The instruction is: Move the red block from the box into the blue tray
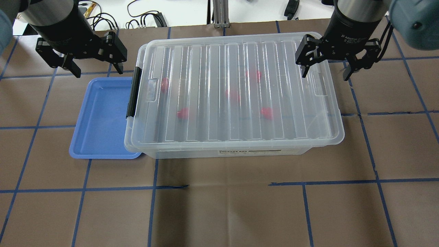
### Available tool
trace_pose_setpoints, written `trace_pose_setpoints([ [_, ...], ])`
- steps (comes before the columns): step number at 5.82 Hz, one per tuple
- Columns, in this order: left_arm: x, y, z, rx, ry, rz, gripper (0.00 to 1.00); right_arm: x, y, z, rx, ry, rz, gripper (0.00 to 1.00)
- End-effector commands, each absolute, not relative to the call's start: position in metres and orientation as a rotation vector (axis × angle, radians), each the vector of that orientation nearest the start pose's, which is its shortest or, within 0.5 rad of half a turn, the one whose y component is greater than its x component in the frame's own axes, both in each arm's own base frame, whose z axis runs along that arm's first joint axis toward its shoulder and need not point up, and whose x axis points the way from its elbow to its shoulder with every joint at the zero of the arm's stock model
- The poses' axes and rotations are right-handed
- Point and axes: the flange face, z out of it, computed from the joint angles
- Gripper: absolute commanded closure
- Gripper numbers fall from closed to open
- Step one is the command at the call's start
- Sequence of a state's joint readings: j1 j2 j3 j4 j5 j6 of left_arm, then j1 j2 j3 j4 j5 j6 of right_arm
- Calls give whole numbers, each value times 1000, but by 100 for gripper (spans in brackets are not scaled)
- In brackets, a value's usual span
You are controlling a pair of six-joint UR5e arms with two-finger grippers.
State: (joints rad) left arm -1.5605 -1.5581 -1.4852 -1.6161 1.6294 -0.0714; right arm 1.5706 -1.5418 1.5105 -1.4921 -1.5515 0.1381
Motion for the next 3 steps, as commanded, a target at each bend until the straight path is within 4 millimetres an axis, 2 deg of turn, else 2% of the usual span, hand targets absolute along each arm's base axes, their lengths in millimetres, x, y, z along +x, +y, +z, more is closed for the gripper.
trace_pose_setpoints([
  [1,-123,-491,529,-113,3083,-73,2,134,-499,494,219,3123,81,0],
  [2,-123,-491,529,-113,3083,-73,2,126,-501,493,214,3128,85,0],
  [3,-122,-490,530,-113,3078,-78,2,105,-512,478,157,3129,108,0],
])
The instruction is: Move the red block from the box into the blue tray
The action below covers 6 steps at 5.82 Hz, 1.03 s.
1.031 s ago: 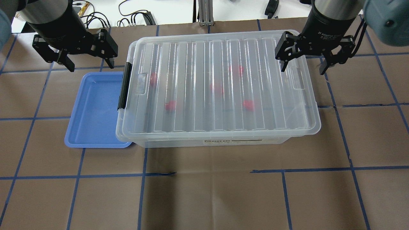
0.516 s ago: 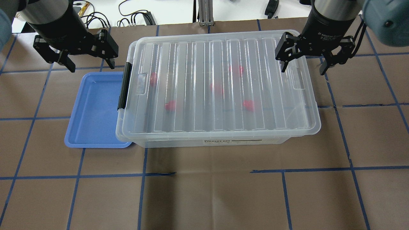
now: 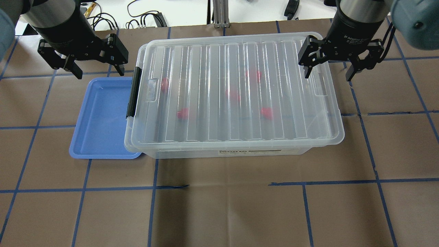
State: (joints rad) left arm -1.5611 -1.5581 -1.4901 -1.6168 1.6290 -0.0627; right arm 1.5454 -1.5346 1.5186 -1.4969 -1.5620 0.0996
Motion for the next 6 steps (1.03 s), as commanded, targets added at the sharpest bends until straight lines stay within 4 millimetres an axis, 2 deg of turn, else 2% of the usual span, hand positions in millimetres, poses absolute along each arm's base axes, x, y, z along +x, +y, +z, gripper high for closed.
trace_pose_setpoints([
  [1,-123,-490,530,-88,3080,-80,2,62,-523,446,130,3108,185,0],
  [2,-123,-490,530,-87,3080,-80,2,48,-531,422,146,3114,124,0],
  [3,-122,-490,530,-85,3076,-80,2,43,-536,375,83,3121,83,0],
  [4,-122,-490,532,-85,3074,-84,2,42,-535,355,56,3134,11,0],
  [5,-123,-489,532,-85,3077,-84,2,41,-535,350,53,3133,22,0],
  [6,-123,-490,532,-76,3082,-84,2,17,-536,348,3,3143,30,0],
])
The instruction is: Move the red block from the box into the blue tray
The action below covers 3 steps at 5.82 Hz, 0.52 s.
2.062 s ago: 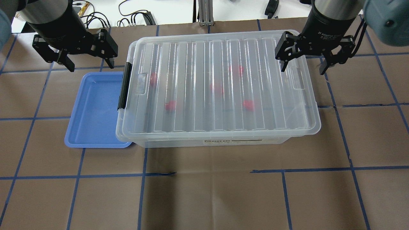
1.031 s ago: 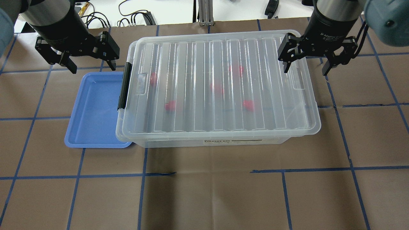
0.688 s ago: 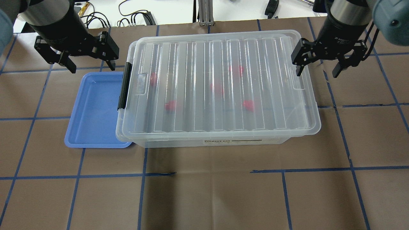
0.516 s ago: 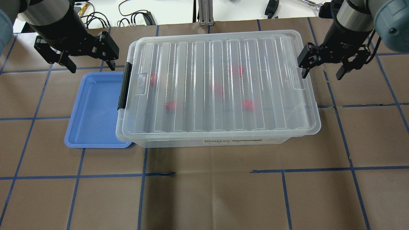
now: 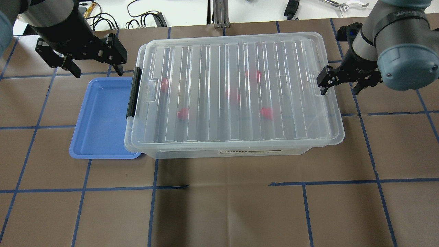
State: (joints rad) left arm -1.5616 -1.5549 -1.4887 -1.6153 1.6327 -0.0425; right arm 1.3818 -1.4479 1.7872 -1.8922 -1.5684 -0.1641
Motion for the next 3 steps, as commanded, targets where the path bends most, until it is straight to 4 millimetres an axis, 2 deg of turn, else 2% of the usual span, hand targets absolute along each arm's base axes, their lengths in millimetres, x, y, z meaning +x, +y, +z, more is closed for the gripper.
trace_pose_setpoints([
  [1,-122,-491,531,-33,3084,-80,2,2,-536,348,17,3144,31,0],
  [2,-122,-491,530,-21,3082,-78,2,-8,-536,348,-77,3148,34,0],
  [3,-122,-492,530,118,3087,-72,2,-47,-534,349,-115,3176,49,0],
])
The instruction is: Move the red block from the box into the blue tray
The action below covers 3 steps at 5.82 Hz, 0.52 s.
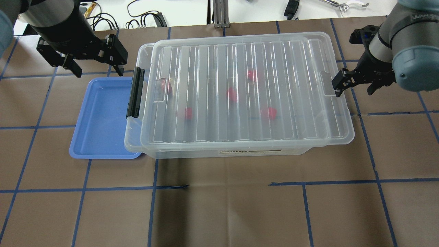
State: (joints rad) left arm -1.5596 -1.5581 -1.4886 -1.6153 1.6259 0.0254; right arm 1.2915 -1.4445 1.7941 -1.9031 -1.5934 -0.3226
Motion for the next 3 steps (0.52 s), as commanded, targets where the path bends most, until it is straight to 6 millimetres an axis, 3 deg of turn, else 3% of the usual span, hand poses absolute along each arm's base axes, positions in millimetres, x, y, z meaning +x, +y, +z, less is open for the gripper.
trace_pose_setpoints([
  [1,-124,-494,522,324,3080,-31,2,-87,-529,351,-173,3175,52,0],
  [3,-152,-512,480,826,3006,101,2,-153,-515,353,-197,3214,84,0],
])
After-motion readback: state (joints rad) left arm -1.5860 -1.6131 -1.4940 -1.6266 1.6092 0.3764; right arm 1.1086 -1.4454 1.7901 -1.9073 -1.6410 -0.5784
